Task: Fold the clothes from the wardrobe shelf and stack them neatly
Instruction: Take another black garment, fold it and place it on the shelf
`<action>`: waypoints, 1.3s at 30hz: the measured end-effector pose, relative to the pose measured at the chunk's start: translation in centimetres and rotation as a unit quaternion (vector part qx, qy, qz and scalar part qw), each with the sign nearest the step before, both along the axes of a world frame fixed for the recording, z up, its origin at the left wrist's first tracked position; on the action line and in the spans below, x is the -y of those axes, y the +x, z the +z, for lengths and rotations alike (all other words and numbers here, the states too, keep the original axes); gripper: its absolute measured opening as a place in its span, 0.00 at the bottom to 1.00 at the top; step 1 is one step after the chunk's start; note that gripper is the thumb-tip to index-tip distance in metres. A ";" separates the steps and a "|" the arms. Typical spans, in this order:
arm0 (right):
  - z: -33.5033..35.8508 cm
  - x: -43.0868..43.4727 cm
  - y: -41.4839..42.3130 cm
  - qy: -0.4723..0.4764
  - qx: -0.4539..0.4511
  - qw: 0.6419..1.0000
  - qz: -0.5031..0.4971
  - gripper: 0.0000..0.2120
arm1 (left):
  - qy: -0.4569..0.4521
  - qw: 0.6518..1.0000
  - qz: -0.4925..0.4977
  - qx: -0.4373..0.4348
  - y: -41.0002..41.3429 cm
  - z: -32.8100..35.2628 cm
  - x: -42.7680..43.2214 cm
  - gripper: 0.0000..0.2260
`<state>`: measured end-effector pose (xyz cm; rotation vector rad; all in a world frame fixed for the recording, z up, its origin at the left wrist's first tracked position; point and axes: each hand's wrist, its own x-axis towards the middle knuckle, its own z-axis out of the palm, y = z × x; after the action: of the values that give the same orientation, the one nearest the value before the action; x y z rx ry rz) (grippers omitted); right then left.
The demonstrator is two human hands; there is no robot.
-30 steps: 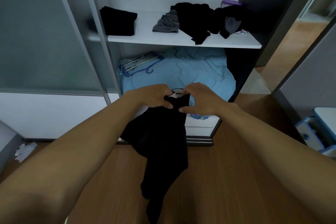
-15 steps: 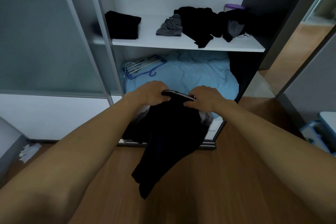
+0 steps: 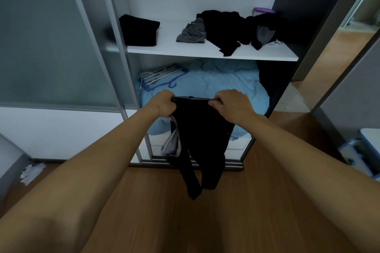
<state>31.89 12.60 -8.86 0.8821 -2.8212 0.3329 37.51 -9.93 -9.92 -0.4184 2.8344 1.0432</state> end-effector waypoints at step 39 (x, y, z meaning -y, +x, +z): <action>0.1 3.1 2.9 0.019 -0.009 0.999 0.050 0.07 | 0.077 0.990 0.042 0.113 -0.5 2.1 -1.5 0.08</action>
<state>34.79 9.45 -8.78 1.0309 -2.7815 0.2833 37.04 -8.48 -7.85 -0.6029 2.5384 1.1398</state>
